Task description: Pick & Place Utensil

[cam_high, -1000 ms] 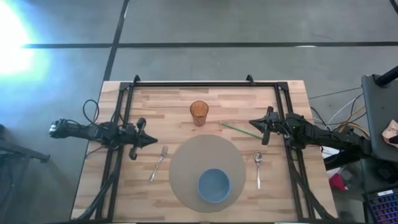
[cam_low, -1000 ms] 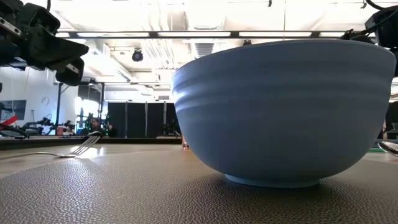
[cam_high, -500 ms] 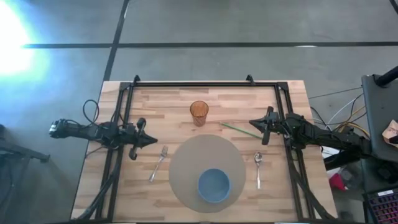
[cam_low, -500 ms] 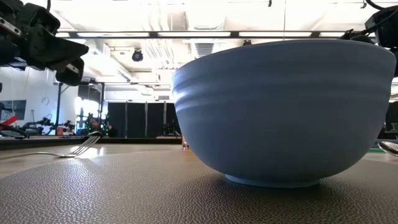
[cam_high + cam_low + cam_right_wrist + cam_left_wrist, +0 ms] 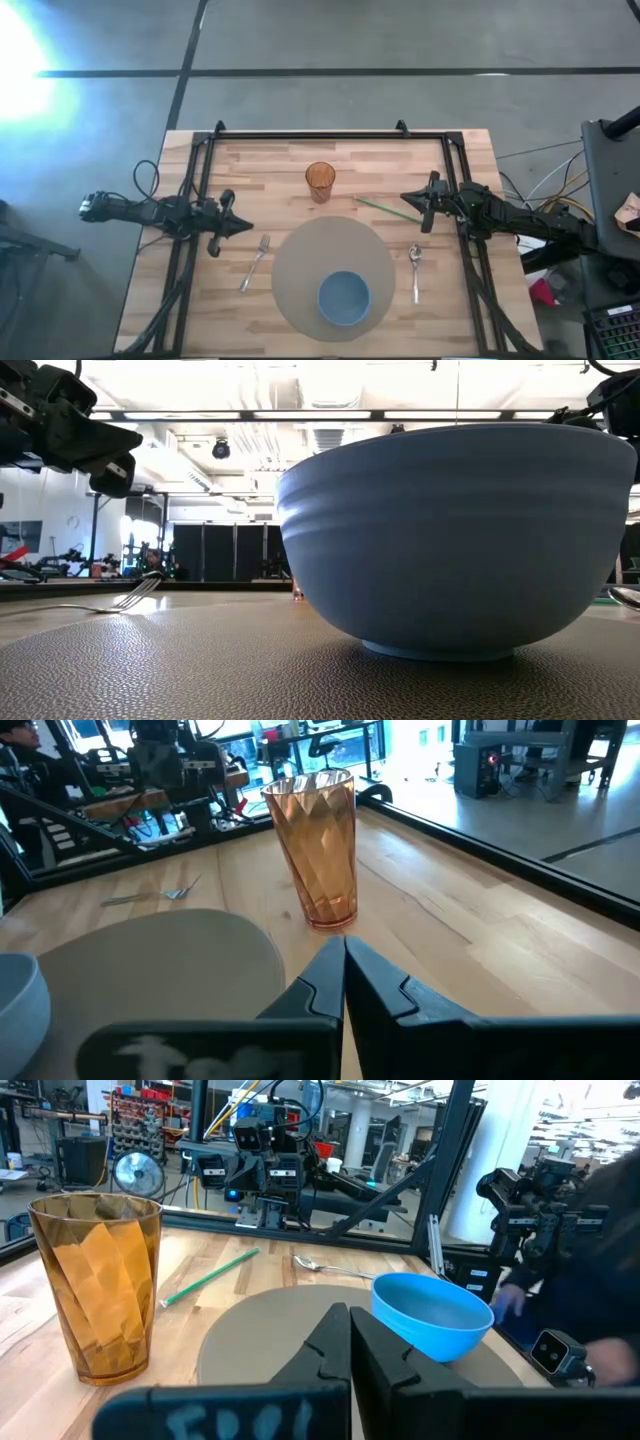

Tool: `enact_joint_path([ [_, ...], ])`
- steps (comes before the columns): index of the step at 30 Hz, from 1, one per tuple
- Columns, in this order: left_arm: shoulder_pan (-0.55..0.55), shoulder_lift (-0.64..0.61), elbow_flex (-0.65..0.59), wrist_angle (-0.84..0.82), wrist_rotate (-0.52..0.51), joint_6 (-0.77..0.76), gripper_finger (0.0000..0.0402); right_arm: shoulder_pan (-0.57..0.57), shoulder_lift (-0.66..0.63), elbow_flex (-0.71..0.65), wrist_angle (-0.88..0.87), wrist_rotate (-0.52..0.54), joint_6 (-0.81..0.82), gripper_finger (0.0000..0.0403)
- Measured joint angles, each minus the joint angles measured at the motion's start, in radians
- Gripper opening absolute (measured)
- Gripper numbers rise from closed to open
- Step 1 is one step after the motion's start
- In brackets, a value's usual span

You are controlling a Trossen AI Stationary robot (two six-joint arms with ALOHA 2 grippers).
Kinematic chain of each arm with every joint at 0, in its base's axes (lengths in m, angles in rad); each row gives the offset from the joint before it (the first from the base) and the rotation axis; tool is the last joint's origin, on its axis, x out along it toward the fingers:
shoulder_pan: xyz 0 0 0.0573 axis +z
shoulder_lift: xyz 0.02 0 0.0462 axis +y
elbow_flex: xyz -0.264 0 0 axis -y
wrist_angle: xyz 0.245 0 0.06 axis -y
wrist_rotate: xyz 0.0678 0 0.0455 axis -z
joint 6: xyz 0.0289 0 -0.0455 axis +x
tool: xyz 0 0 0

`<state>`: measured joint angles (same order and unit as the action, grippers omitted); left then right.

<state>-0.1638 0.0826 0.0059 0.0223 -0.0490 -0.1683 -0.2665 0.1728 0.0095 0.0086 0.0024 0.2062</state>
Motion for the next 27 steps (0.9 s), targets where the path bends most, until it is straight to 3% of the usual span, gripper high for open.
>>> enact_joint_path([
  [23, -0.001, 0.000, 0.000, 0.000, 0.000, 0.000, 0.0000, 0.000, 0.000, 0.000, 0.000, 0.000, 0.000, 0.0009],
  [27, -0.001, 0.000, 0.000, 0.000, 0.000, 0.125, 0.0000, 0.000, 0.000, 0.000, 0.000, 0.000, 0.000, 0.0009],
])
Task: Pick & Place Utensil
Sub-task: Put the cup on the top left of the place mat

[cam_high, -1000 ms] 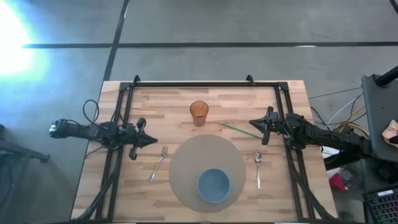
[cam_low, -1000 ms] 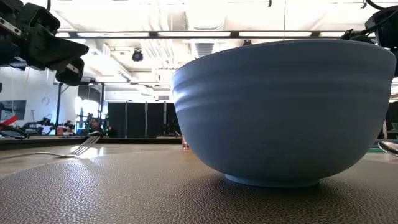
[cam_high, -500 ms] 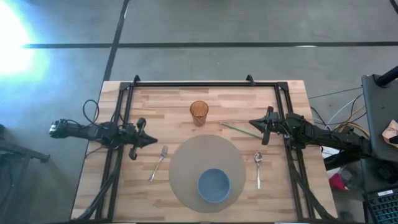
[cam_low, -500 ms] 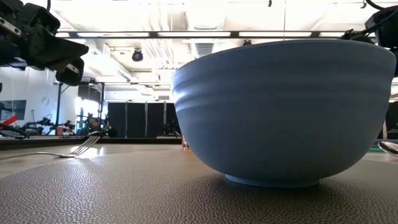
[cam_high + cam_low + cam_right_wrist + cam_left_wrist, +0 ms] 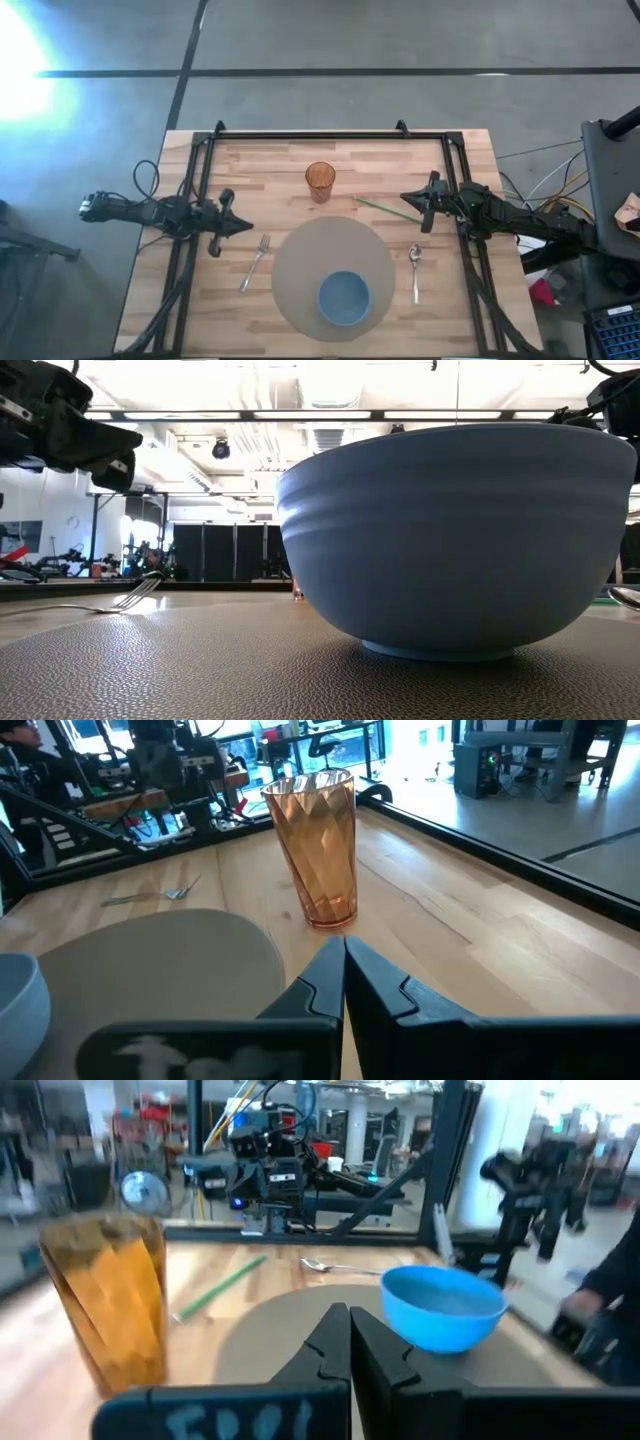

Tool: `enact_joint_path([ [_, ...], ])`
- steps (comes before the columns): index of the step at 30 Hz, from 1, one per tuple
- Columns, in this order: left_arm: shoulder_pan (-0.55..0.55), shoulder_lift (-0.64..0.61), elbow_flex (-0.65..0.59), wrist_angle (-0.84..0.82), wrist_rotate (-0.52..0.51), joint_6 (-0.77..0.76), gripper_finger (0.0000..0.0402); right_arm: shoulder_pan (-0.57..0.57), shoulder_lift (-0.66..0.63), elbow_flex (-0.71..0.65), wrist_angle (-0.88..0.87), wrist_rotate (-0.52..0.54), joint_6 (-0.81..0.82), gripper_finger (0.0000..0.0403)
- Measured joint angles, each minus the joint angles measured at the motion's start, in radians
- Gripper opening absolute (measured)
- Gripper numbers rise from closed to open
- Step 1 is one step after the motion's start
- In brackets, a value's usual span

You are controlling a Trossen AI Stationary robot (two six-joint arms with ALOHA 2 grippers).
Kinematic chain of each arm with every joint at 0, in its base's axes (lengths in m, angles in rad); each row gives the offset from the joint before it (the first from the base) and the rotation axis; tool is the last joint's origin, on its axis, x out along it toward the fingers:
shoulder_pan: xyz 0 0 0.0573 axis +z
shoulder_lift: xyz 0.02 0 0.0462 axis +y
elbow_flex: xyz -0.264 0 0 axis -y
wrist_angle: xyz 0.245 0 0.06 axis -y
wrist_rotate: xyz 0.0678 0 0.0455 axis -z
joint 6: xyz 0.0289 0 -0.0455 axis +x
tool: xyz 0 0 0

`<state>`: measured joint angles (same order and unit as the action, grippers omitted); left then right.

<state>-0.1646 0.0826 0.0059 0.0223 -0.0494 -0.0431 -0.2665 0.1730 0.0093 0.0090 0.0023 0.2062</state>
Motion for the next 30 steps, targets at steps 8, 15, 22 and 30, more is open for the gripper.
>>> enact_joint_path([
  [8, 0.000, 0.000, 0.000, -0.015, 0.003, 0.150, 0.0000, 0.000, 0.000, 0.000, 0.000, 0.000, 0.000, 0.0008],
  [15, 0.000, 0.003, 0.000, -0.003, 0.002, 0.228, 0.0000, 0.000, 0.000, 0.000, 0.000, 0.000, 0.000, 0.0009],
  [22, 0.001, 0.004, 0.000, 0.015, -0.006, 0.181, 0.0000, 0.000, 0.000, 0.000, 0.000, 0.000, 0.000, 0.0008],
  [30, 0.001, 0.004, 0.000, 0.033, -0.003, 0.136, 0.0000, 0.000, 0.000, 0.000, 0.000, 0.000, 0.000, 0.0009],
])
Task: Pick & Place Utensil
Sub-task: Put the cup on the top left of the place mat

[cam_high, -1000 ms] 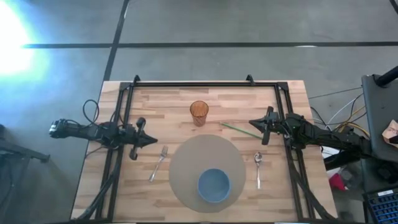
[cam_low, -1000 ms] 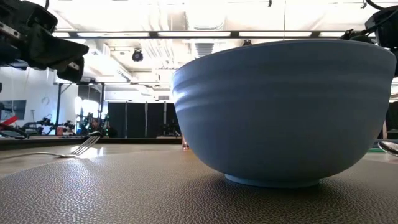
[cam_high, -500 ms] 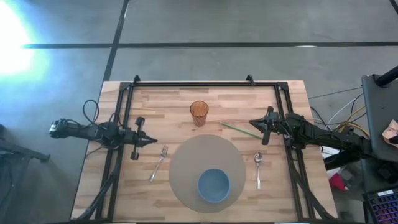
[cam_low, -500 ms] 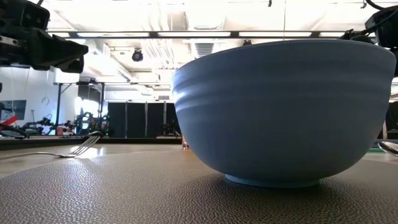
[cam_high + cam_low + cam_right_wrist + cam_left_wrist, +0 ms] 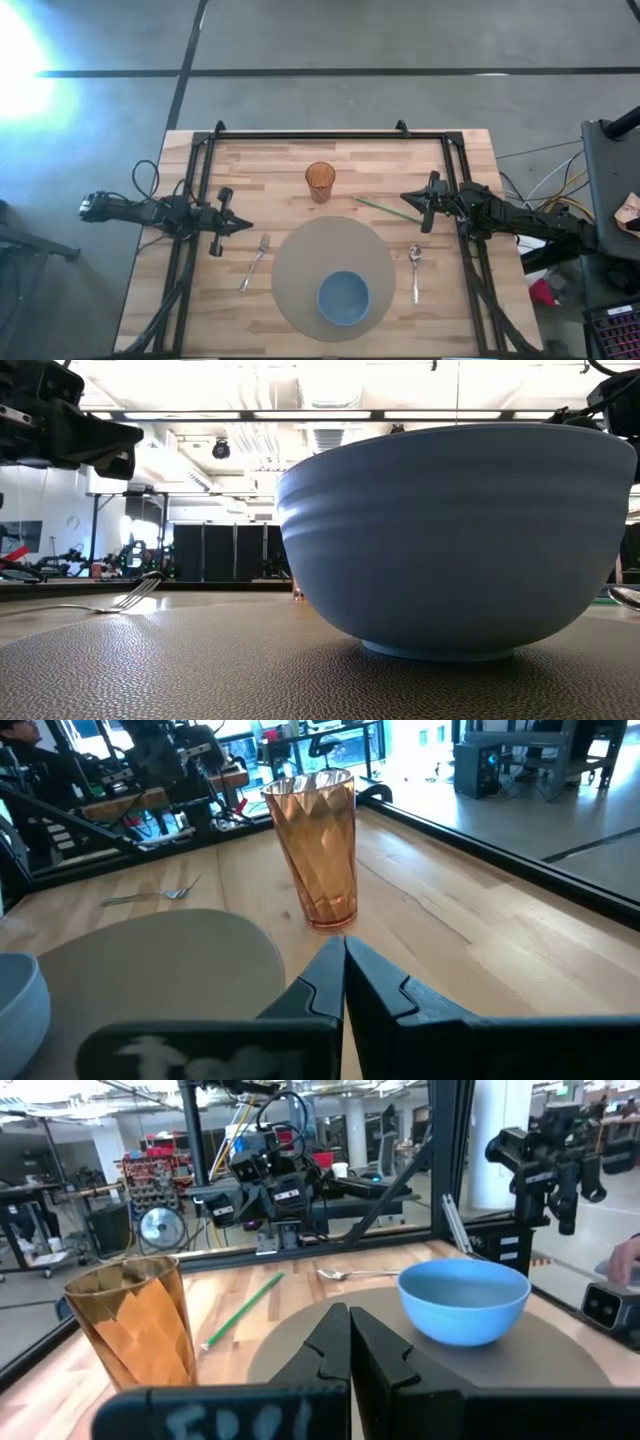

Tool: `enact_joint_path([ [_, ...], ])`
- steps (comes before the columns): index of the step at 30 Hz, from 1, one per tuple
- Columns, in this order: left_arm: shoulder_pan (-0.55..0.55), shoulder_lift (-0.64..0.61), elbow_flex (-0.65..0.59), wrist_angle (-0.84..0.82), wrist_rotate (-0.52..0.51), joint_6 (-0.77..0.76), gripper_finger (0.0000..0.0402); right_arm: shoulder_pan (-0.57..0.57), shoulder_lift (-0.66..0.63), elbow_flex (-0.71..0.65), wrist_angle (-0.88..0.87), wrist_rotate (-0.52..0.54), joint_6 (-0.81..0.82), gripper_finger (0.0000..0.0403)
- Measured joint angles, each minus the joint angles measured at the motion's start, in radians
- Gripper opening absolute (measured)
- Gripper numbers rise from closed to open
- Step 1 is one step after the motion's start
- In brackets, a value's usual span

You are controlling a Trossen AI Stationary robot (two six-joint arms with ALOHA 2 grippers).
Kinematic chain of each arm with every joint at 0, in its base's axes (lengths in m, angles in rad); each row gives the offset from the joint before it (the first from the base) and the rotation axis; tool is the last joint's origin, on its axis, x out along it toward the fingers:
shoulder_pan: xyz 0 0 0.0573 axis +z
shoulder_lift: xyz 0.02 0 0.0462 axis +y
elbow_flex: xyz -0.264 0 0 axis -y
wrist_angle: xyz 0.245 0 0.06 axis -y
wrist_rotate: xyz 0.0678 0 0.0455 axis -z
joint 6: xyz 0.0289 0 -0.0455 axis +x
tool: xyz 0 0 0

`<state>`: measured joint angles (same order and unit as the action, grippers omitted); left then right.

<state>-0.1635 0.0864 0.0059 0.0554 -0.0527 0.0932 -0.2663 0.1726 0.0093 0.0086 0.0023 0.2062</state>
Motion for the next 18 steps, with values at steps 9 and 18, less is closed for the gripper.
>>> enact_joint_path([
  [9, 0.000, 0.000, 0.000, 0.011, -0.005, 0.028, 0.0000, 0.000, 0.000, 0.000, 0.000, 0.000, 0.000, 0.0008],
  [18, 0.000, 0.000, 0.000, 0.260, -0.210, 0.164, 0.0000, 0.000, 0.000, 0.000, 0.000, 0.000, 0.000, 0.0009],
])
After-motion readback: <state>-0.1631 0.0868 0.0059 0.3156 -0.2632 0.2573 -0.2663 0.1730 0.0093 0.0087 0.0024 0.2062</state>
